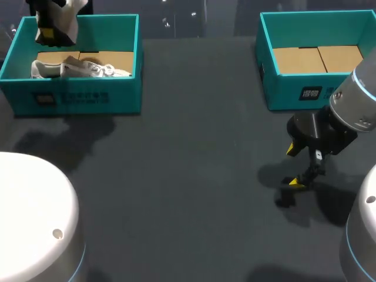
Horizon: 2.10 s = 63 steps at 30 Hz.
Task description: Take the shoe out of the shoebox, open the shoe tongue, remove and reinsert the insole, then place the shoe into the shoebox
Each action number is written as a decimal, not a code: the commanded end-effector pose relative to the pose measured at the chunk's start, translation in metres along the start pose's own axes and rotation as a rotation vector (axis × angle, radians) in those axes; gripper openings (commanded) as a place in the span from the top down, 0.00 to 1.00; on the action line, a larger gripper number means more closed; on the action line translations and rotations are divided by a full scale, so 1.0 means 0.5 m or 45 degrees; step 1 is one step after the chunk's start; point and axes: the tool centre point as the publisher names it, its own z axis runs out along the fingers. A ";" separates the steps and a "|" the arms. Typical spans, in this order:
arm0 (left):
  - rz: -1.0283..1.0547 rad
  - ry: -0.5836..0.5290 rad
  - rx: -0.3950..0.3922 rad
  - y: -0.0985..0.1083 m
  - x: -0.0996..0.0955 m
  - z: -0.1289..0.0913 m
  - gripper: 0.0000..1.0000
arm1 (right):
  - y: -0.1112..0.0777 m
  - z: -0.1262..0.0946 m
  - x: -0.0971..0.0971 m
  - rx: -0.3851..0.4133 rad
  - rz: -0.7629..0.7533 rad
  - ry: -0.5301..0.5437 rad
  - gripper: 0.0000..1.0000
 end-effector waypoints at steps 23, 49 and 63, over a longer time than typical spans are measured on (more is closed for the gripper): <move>0.080 0.032 -0.012 0.133 -0.169 0.054 1.00 | -0.001 0.001 0.003 0.002 -0.001 -0.004 0.00; 0.889 -0.152 -0.055 0.229 -0.228 0.066 1.00 | -0.001 0.001 0.003 0.002 -0.001 -0.004 0.00; 1.618 -0.233 -0.185 0.264 -0.284 0.060 1.00 | -0.001 0.001 0.003 0.002 -0.001 -0.004 0.00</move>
